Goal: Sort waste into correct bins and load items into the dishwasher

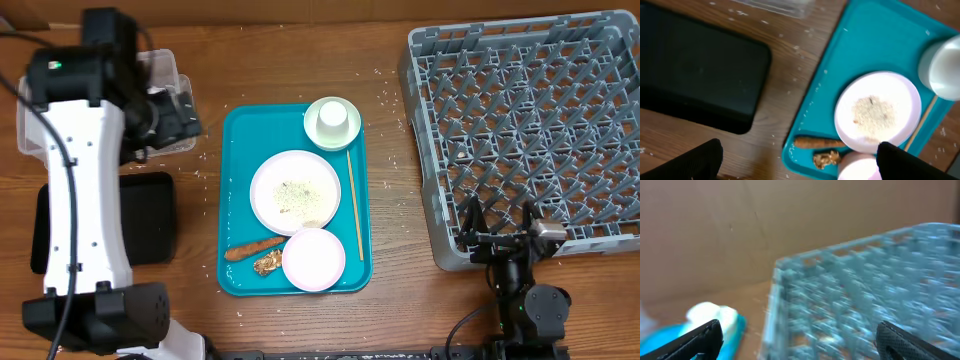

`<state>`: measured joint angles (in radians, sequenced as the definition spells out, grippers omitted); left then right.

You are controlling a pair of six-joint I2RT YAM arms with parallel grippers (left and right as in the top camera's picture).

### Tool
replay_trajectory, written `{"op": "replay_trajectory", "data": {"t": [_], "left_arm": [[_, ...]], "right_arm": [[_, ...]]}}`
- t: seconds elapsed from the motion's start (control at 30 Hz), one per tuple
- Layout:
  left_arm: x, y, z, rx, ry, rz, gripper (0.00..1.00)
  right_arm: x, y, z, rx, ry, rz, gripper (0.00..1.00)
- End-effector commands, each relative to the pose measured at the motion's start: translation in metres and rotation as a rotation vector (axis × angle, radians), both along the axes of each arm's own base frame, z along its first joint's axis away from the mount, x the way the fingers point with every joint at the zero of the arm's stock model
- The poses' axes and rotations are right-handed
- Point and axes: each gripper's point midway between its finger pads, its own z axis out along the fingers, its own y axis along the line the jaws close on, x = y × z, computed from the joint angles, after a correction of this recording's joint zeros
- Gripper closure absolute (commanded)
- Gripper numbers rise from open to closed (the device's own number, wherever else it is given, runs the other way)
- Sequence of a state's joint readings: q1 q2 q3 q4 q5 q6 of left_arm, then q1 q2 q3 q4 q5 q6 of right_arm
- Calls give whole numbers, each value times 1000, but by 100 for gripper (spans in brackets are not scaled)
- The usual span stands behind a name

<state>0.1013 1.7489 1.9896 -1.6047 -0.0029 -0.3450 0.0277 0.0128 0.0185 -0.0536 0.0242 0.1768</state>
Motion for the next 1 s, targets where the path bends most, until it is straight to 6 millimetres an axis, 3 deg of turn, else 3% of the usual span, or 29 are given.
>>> {"op": "replay_trajectory", "data": {"t": [0.0,0.17,0.2,0.47,0.7,0.97], "left_arm": [[0,25,-9,-3,2,182,0],[2,30,-12,-13,3,249,0],[3,30,-12,-13,-2,249,0],[15,32,-9,-11,-54,251,0],[22,33,-7,-16,-82,273,0],[26,34,-6,-23,-101,304,0]], "right_arm": [[-5,37,12,217,-30,225,0],[-33,98,7,571,155,606,0],[-37,102,6,598,179,636,0],[-32,93,23,882,186,593,0],[-48,88,90,824,-107,696,0],[-63,64,165,767,-333,608,0]]}}
